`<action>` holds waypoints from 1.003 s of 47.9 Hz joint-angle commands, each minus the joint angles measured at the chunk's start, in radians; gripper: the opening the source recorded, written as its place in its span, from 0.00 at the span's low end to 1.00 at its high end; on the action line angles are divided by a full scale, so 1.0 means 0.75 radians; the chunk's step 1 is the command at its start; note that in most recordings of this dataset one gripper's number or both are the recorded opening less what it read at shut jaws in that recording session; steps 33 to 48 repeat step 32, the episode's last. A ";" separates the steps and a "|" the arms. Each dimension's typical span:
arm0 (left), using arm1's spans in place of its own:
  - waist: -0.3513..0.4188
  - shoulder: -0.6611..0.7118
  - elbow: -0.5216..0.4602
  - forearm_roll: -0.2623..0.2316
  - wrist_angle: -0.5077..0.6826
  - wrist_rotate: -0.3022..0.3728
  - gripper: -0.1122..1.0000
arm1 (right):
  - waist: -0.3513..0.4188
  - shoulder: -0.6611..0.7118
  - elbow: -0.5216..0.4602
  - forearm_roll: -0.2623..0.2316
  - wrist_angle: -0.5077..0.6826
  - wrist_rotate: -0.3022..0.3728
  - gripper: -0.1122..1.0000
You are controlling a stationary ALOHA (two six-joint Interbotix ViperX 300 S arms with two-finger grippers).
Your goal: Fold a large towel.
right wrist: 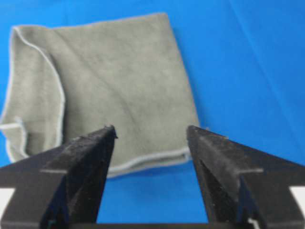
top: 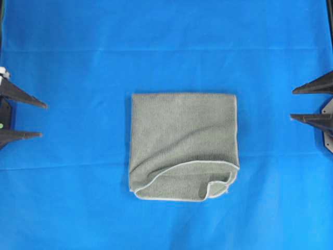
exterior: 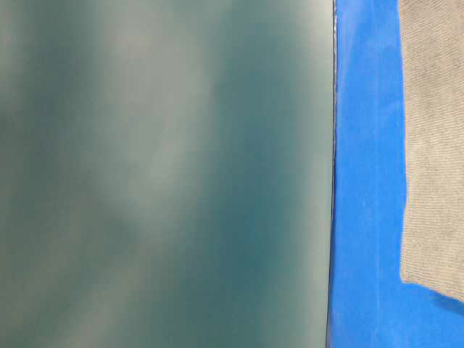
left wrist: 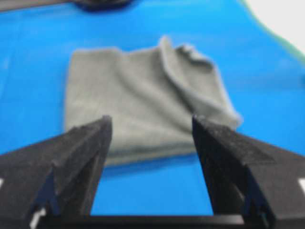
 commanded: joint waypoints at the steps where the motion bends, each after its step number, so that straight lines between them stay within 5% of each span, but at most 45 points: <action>1: 0.029 -0.037 0.025 -0.002 -0.002 -0.004 0.68 | -0.006 -0.031 0.039 -0.063 -0.004 0.094 0.67; 11: 0.049 -0.037 0.045 -0.004 -0.002 -0.004 0.68 | -0.006 0.012 0.092 -0.102 0.027 0.254 0.65; 48: 0.049 -0.037 0.047 -0.006 -0.002 -0.012 0.68 | -0.006 0.016 0.092 -0.104 0.067 0.266 0.65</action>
